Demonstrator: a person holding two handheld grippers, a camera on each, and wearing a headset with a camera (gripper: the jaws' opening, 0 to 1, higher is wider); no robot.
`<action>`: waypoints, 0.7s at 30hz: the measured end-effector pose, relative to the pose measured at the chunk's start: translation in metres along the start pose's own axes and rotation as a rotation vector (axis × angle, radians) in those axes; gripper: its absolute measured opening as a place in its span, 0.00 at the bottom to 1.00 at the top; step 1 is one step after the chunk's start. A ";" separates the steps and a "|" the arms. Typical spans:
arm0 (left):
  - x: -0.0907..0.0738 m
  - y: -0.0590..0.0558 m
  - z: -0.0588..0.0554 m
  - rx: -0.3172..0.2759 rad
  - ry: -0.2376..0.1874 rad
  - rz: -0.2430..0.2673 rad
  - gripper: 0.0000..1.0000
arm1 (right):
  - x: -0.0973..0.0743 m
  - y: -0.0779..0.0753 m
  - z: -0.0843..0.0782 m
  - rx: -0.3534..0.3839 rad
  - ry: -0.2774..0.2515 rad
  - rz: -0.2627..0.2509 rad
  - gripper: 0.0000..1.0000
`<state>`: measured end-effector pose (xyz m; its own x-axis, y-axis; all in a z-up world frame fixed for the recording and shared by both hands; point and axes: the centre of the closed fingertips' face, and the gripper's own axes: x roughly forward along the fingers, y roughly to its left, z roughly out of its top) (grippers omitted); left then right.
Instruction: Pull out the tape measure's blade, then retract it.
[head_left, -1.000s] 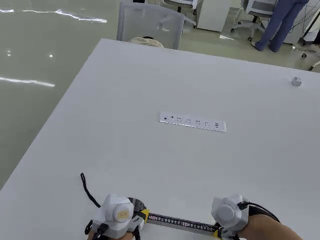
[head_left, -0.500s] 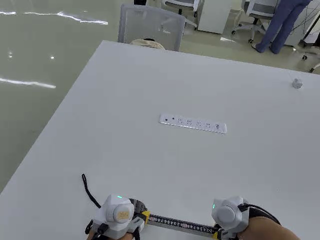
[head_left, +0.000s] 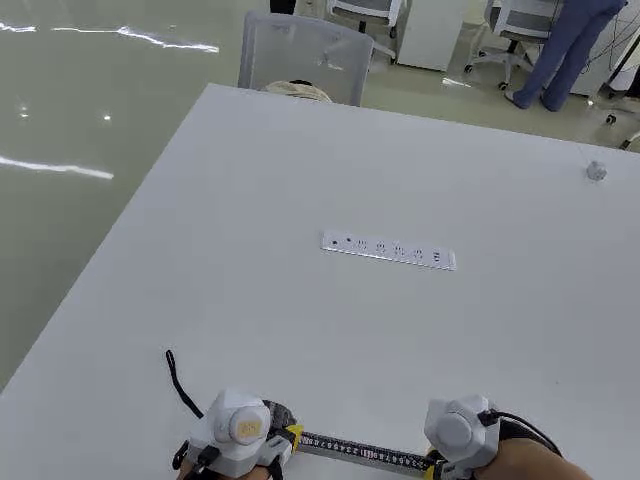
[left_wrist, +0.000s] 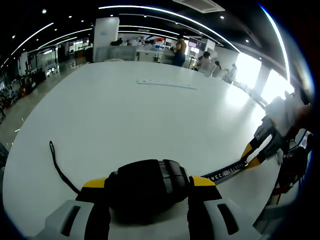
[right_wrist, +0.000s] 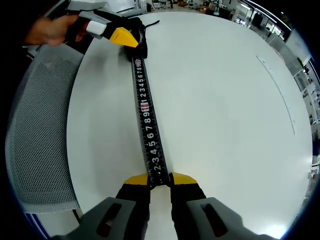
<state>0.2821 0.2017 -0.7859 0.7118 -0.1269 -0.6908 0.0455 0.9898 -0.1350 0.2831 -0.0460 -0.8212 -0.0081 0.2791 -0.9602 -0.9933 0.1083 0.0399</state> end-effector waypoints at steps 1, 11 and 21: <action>0.000 0.000 0.000 0.001 -0.001 0.000 0.59 | 0.000 0.001 0.001 -0.003 0.001 -0.001 0.15; 0.000 0.000 0.000 0.009 -0.004 -0.005 0.59 | 0.002 0.002 0.006 -0.013 0.011 0.000 0.15; 0.000 0.000 0.001 0.007 -0.004 -0.006 0.59 | 0.003 0.002 0.010 -0.011 0.004 0.005 0.15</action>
<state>0.2829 0.2019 -0.7858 0.7142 -0.1323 -0.6874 0.0546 0.9895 -0.1338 0.2821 -0.0356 -0.8211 -0.0133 0.2758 -0.9611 -0.9945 0.0966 0.0415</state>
